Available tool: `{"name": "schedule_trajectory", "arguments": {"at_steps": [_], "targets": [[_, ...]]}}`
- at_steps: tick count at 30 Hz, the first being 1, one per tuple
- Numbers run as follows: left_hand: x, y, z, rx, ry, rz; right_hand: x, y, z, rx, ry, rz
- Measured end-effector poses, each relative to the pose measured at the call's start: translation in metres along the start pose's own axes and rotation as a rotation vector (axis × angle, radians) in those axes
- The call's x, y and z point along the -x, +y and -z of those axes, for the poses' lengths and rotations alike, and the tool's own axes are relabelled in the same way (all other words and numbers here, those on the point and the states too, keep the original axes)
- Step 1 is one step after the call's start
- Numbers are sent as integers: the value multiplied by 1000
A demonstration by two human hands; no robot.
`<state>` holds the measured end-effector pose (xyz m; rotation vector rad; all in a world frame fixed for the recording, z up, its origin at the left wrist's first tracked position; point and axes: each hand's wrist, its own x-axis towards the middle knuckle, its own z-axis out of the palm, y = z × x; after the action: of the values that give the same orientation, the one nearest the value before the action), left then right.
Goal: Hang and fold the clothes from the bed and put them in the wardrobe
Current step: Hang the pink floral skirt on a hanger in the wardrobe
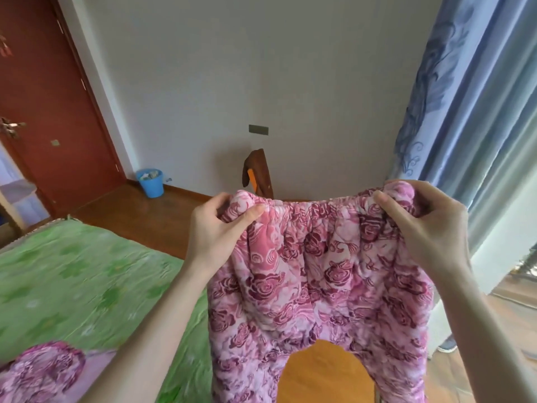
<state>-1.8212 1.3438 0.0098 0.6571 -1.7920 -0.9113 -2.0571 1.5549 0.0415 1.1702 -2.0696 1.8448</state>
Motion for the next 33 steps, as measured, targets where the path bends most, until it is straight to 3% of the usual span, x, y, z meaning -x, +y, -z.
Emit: {"name": "schedule_trajectory", "arguments": {"at_steps": [9,19,24,33], "targets": [[-136,-45,-65,152,-24,52,-122,48,-54,33,105,16],[-283,-104,-89,149,-380,64,-236,85,-125,41,184,39],[-318,-141,-114,138,-266,-3,-282,123,-157,18,138,52],[-389,-217,-168,-103,-24,-31,-379,235,-226,-7,-52,29]]}}
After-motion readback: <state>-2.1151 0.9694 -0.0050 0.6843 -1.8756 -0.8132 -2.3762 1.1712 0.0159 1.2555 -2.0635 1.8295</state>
